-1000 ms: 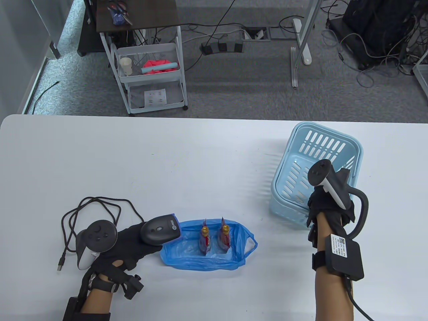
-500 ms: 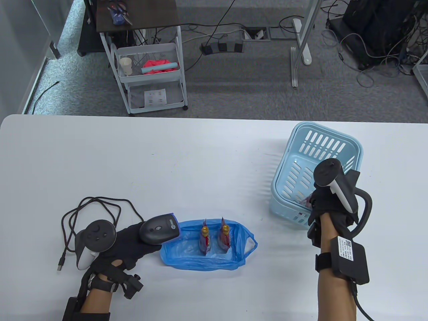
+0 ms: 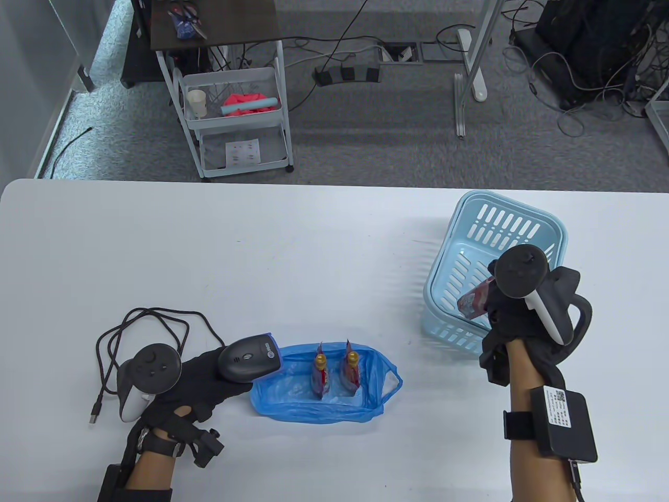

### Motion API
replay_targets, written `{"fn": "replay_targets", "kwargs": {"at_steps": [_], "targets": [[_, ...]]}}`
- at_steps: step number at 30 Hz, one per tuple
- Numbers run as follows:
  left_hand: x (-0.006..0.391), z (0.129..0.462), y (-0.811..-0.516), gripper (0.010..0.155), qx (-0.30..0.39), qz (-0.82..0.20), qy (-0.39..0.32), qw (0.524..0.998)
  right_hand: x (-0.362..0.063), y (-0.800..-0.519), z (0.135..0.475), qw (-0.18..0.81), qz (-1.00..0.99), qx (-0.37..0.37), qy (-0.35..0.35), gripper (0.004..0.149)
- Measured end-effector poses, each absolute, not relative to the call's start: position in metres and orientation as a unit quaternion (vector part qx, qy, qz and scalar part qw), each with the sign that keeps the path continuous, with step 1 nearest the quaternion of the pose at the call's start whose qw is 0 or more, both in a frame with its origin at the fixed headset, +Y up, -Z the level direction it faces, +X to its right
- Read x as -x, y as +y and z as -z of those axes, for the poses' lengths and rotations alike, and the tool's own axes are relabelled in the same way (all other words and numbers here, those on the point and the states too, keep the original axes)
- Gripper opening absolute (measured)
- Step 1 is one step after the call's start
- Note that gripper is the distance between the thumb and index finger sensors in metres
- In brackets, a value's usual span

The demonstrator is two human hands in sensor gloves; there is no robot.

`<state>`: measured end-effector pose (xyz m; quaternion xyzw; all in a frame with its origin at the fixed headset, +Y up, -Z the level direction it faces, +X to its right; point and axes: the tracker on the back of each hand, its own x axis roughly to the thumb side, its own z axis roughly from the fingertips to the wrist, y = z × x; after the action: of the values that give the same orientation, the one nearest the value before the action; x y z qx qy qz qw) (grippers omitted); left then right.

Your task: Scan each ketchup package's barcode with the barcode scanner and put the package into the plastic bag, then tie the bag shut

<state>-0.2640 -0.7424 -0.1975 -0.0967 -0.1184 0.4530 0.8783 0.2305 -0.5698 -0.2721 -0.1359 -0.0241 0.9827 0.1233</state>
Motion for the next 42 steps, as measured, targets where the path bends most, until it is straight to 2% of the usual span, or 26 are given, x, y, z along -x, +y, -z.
{"fn": "replay_targets", "kwargs": {"at_steps": [13,22,29,42], "targets": [[0.266,0.198,-0.742,0.053,0.094,-0.460,-0.116,0.875,-0.195,-0.522,0.243,0.134,-0.984,0.056,-0.103,0.043],[0.267,0.197,-0.742,0.053,0.091,-0.463,-0.114,0.874,-0.141,-0.504,0.225,0.118,-0.985,-0.040,-0.123,0.042],[0.268,0.197,-0.741,0.053,0.089,-0.465,-0.114,0.874,-0.090,-0.509,0.223,0.112,-0.981,-0.115,-0.111,0.042],[0.272,0.196,-0.739,0.052,0.080,-0.476,-0.113,0.868,-0.002,-0.542,0.231,0.116,-0.966,-0.221,-0.064,0.042]]}}
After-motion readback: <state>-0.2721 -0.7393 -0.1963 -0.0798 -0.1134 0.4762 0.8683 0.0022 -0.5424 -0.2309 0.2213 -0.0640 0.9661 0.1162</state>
